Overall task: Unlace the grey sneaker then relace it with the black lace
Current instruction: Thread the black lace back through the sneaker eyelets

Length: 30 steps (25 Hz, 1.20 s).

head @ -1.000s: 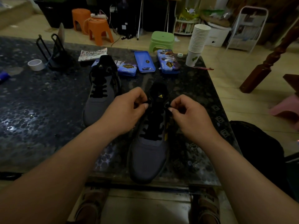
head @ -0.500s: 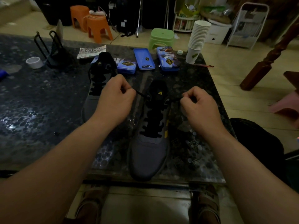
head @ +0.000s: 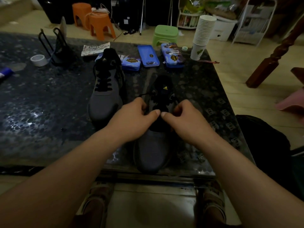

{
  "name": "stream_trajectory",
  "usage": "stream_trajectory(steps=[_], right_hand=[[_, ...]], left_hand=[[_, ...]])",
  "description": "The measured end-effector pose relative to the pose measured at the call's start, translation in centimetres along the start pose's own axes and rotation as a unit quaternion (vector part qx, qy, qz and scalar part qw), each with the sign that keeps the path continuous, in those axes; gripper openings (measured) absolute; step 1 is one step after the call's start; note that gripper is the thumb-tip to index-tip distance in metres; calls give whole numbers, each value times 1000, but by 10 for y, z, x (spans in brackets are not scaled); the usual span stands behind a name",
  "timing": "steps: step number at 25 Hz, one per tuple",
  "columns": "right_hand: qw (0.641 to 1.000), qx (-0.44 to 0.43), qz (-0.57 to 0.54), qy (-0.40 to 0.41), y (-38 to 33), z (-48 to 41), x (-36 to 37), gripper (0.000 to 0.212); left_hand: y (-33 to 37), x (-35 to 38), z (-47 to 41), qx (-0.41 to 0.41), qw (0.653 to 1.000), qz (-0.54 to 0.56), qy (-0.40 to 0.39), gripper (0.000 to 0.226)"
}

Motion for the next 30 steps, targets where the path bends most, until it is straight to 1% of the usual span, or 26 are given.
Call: stream_trajectory(steps=[2,5,7,9,11,12,14,16,20,23,26,28,30], right_hand=[[1000,1,2,15,-5,0,2,43],[999,-17,13,40,-7,1,1,33],[998,-31,15,43,-4,1,1,29],[999,-35,0,24,-1,-1,0,28],[999,-31,-17,12,-1,-5,-2,36],[999,-34,-15,22,-2,-8,-1,39],[996,-61,24,63,-6,-14,3,39],[988,-100,75,92,-10,-16,7,35],[975,-152,120,107,-8,-15,9,25],[974,-157,120,114,-4,-13,13,25],[977,-128,121,117,-3,-11,13,34],[974,-135,132,128,-5,-11,14,35],[966,-159,147,140,-5,-11,16,30]], left_hand=[[3,2,1,8,1000,-13,20,41],[10,5,3,18,997,-53,51,34],[10,7,4,23,997,-57,48,34],[7,6,3,17,999,-29,28,40],[8,4,0,6,1000,1,13,49],[10,3,-3,8,1000,-4,18,50],[13,4,-8,12,999,-33,39,50],[16,6,-11,19,997,-56,55,44],[20,10,-7,55,992,-91,74,33],[19,11,-7,47,994,-72,70,36],[20,8,-7,16,996,-58,61,48],[22,9,-6,20,995,-78,67,47],[25,12,-6,39,992,-90,75,41]])
Point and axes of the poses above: each hand's wrist, its own z-axis away from the middle knuckle, its own x-axis out of the palm, y = z × x, the point moved 1 cm from there along -z, towards the middle knuckle, and after that the axes turned 5 degrees about z, right-handed, at the moved point
